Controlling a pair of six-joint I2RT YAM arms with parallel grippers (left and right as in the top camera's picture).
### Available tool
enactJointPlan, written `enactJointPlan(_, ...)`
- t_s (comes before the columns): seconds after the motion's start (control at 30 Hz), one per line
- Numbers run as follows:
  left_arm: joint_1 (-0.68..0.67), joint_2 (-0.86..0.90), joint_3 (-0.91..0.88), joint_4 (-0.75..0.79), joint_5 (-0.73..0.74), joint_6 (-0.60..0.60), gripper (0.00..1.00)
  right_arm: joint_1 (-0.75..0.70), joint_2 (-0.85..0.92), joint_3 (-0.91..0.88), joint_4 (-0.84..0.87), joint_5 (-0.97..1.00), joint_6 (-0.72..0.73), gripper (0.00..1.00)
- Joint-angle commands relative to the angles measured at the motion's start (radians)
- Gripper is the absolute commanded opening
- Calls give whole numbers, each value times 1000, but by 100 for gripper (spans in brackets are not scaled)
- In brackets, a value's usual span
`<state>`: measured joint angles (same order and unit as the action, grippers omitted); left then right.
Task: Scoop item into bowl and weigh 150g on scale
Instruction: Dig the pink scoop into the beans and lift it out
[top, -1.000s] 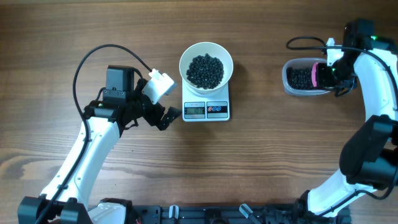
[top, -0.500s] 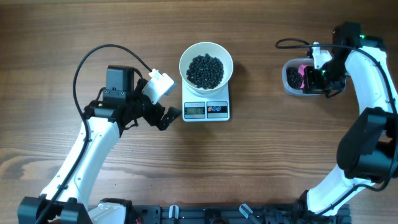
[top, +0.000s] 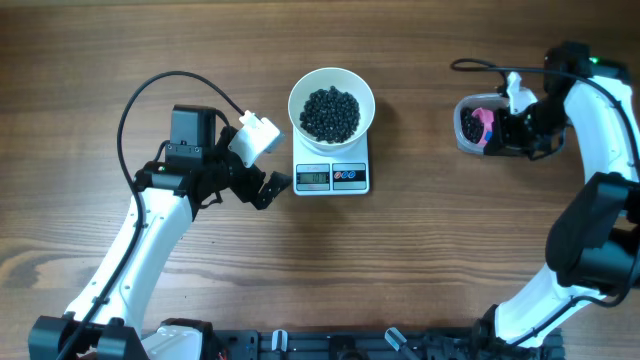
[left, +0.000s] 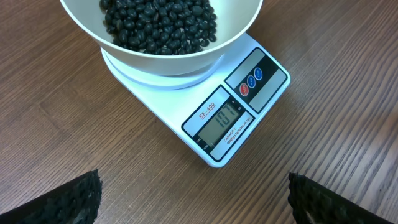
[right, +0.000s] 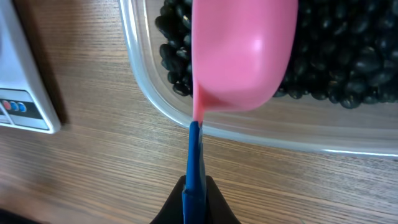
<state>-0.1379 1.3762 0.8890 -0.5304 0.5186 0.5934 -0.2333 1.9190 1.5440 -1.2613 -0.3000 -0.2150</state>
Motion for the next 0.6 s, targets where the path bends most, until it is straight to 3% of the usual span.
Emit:
enactJointPlan(0.0, 3, -1, -6, 2, 12, 5, 100, -52, 22, -5, -11, -99, -22, 4)
enactJointPlan(0.57, 3, -1, -6, 2, 12, 5, 100, -357, 22, -5, -33, -538, -255, 4)
